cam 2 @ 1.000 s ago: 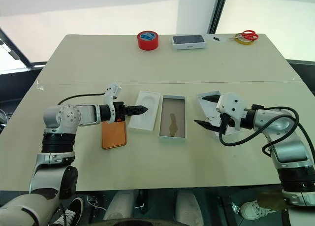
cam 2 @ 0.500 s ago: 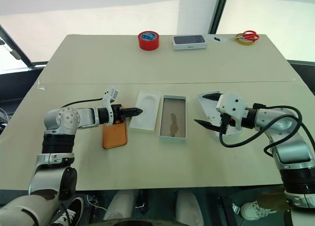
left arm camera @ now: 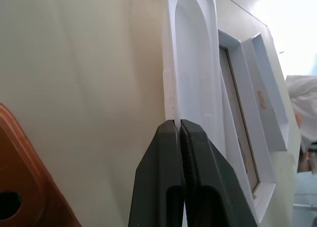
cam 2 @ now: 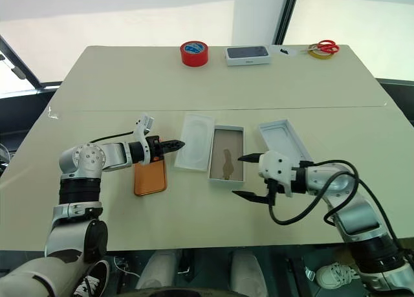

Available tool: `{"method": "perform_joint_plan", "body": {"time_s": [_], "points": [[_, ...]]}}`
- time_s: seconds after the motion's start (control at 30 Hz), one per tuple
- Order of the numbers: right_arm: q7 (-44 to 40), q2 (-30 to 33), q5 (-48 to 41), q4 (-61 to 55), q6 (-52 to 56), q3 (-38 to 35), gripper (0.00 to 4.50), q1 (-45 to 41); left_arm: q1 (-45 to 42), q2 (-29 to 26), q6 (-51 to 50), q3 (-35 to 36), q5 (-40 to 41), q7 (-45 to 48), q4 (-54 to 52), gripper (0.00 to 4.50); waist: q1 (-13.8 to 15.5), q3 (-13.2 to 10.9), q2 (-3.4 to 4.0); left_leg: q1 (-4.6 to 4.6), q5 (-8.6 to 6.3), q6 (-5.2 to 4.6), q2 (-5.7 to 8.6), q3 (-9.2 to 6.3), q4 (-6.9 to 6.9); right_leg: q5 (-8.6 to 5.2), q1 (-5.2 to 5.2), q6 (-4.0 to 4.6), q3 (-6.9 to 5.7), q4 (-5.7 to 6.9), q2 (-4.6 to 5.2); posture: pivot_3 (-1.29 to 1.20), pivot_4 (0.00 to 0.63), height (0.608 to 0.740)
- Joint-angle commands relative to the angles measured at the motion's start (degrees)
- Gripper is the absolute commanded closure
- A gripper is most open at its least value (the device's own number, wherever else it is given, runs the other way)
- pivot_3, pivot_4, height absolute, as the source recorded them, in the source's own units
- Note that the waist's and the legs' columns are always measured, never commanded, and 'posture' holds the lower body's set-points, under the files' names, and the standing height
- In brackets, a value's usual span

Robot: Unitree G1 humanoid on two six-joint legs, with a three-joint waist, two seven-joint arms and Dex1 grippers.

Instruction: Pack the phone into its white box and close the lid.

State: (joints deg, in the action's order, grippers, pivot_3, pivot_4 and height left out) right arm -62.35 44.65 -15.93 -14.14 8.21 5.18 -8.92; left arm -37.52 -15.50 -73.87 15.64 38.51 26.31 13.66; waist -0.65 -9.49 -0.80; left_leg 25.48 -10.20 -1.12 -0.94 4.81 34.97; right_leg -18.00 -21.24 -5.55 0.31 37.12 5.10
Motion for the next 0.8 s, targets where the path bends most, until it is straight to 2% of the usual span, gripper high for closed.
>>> {"method": "perform_joint_plan", "body": {"time_s": [0.03,0.2,0.23,0.3,0.53,0.67,0.8], "points": [[0.77,-1.51,3.89,-0.27,-2.28,3.59,0.00,-1.90,0.00,1.08,-1.69,3.94,2.12,-2.36,-1.43,4.44,-0.02,0.00,-0.01,0.00,0.00,0.00,0.00,0.00,0.00,0.00,-0.01,0.00,0.00,0.00,0.00,0.00,0.150,0.740],[0.22,-2.37,8.11,3.85,-2.62,7.86,0.00,-3.87,0.18,2.17,-3.61,8.22,3.90,-5.67,-4.53,4.44,-0.01,-0.04,-0.06,0.06,0.00,0.00,0.01,0.00,-0.01,0.01,-0.07,-0.01,0.00,-0.01,0.00,0.00,0.150,0.740],[-0.31,-2.33,8.03,4.40,-2.17,8.25,0.39,-4.32,-0.05,2.50,-4.04,9.44,4.55,-6.21,-4.83,4.50,-0.01,-0.04,-0.07,0.07,0.00,0.00,0.01,0.00,0.00,0.01,-0.08,-0.01,-0.01,0.00,0.00,0.00,0.150,0.740],[-1.24,-2.57,7.68,5.31,-1.65,8.75,0.81,-5.08,-0.48,3.03,-5.15,11.63,5.88,-7.12,-5.24,4.50,-0.03,-0.05,-0.08,0.10,0.00,0.01,0.01,0.00,0.00,0.04,-0.09,-0.06,-0.01,0.00,0.00,0.00,0.150,0.740],[-1.69,-5.78,7.35,8.81,-0.31,10.02,4.44,-9.19,-0.78,5.40,-4.65,15.69,8.72,-10.46,-7.22,4.50,-0.01,-0.10,-0.17,0.10,0.00,0.01,0.01,0.00,-0.02,0.08,-0.08,-0.14,-0.04,0.00,0.00,0.00,0.150,0.740],[-1.78,-7.66,9.04,12.76,-2.55,10.63,4.49,-12.19,-2.12,7.54,-4.34,18.81,11.84,-11.93,-7.76,4.50,-0.02,-0.13,-0.22,0.11,0.00,0.02,0.01,0.01,0.00,0.10,-0.07,-0.16,-0.05,0.00,0.00,0.00,0.150,0.740],[-2.92,-9.29,10.23,19.00,-6.52,11.20,4.49,-16.93,-3.48,8.48,-3.17,18.43,12.04,-13.79,-7.24,4.50,-0.11,-0.14,-0.24,0.10,0.00,0.02,0.02,0.01,0.00,0.10,-0.06,-0.17,-0.10,0.00,-0.01,0.00,0.150,0.740]]}}
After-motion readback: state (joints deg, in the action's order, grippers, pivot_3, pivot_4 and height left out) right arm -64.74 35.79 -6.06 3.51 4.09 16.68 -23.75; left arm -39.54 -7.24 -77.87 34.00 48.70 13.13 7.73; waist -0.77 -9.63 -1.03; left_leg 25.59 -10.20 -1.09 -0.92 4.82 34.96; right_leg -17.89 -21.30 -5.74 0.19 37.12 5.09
